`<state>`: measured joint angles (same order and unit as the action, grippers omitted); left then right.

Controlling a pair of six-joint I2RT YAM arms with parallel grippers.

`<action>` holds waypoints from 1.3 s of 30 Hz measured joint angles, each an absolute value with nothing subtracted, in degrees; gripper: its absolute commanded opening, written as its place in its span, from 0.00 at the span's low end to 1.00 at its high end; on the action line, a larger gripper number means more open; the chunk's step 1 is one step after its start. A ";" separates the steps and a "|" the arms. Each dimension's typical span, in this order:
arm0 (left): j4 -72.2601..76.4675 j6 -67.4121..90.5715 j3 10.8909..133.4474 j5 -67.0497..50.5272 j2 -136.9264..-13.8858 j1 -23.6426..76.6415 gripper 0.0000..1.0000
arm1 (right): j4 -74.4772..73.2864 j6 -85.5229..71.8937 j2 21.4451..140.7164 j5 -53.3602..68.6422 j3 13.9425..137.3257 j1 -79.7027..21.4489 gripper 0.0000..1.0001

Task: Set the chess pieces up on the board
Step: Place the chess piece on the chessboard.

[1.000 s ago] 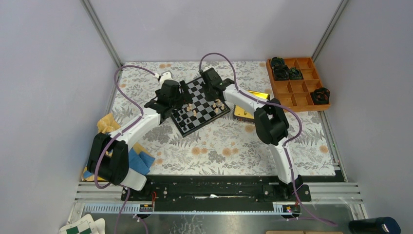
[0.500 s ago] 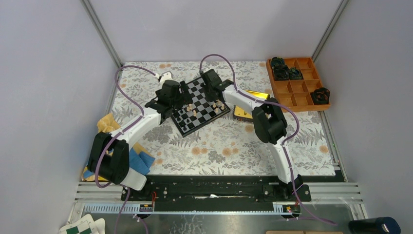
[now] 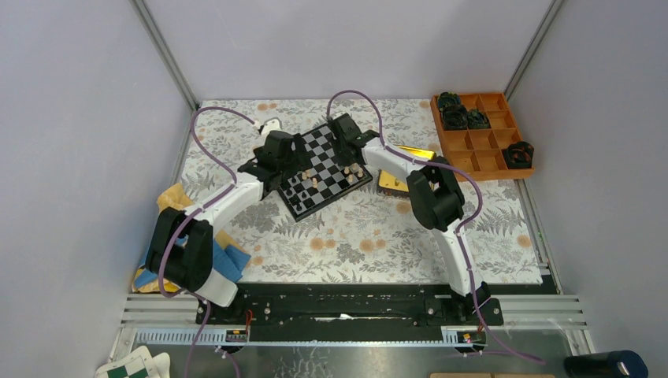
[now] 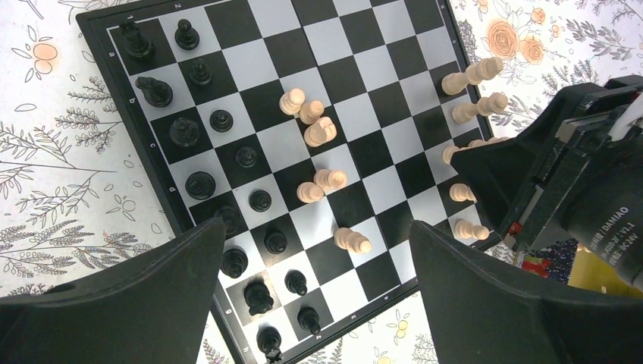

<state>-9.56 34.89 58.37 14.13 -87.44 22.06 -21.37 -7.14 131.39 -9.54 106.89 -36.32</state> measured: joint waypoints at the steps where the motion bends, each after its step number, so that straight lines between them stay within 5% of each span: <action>1: -9.56 34.89 58.37 14.11 -87.55 22.06 0.99 | -21.12 -7.14 131.44 -9.54 106.83 -36.32 0.00; 39: -9.74 34.92 58.37 13.89 -88.58 22.06 0.99 | -19.75 -7.20 131.39 -9.02 105.93 -36.32 0.00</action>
<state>-9.74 34.92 58.37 13.89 -88.58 22.06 -19.75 -7.20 131.39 -9.02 105.93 -36.32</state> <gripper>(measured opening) 0.989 0.158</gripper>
